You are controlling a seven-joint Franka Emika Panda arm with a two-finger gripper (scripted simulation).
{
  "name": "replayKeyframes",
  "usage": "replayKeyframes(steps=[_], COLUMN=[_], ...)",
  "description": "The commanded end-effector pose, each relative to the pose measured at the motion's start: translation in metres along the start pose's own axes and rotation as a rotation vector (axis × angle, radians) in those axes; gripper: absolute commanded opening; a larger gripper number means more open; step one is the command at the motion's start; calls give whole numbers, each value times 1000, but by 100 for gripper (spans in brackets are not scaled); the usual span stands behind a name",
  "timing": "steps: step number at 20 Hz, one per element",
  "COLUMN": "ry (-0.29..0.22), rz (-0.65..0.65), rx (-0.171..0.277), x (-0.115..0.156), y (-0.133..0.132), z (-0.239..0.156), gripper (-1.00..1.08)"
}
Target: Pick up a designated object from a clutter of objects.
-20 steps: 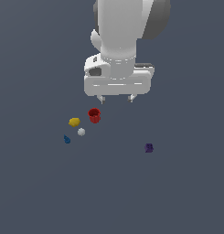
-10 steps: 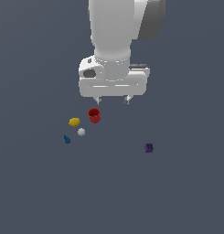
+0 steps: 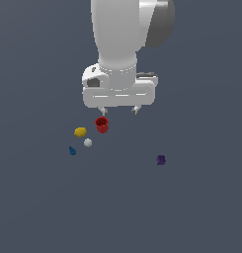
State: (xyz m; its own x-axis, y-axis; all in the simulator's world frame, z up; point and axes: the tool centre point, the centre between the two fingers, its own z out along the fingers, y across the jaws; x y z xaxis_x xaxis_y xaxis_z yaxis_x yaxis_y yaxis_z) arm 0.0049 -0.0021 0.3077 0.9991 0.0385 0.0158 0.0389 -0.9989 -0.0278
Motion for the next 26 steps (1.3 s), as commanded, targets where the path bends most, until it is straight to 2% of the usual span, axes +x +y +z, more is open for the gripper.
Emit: replayKeyframes(steps=[1,6,12,20,26], ry=[-1,-1,-2,-7,-13], rz=[-5,-23,-56,-107,-134], rx=[1,3,2,-8,-19], x=[1,2,-3,-29,-51], y=[7,27,66,127,157], z=[9,37,88,168,207], gripper=[100,100,100,100,100])
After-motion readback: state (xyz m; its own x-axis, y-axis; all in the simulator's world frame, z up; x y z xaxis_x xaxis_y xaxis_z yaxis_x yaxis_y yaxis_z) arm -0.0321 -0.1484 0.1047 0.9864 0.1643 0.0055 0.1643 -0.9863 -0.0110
